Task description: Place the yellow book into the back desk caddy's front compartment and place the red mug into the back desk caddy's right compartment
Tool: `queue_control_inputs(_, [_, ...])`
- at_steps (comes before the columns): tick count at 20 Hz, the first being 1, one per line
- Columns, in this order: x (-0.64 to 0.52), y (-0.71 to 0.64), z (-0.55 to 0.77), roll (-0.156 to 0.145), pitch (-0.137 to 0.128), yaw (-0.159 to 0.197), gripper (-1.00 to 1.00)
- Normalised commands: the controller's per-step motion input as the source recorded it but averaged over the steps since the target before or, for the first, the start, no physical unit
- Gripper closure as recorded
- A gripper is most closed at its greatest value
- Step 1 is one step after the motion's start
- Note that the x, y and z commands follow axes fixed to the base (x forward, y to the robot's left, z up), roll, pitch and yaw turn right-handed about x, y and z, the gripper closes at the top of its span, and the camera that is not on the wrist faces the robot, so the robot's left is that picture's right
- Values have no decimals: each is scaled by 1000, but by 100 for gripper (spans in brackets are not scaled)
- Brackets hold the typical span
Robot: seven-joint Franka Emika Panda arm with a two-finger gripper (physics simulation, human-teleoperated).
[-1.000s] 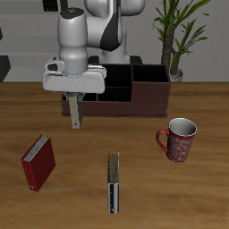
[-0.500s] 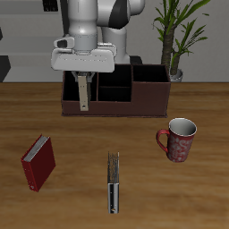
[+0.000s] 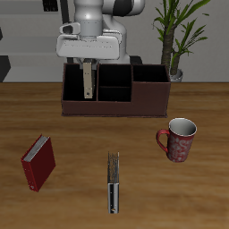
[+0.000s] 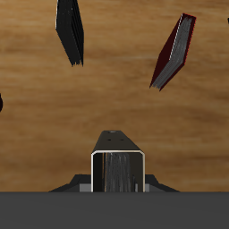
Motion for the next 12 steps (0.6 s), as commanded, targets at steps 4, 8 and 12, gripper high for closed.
queue_control_inputs(4, [-351,41,112,3,9,45,100])
queue_control_inputs(8, [-356,10,89,-12,1,21,100])
queue_control_inputs(12, [-422,67,96,-1,-16,9,100])
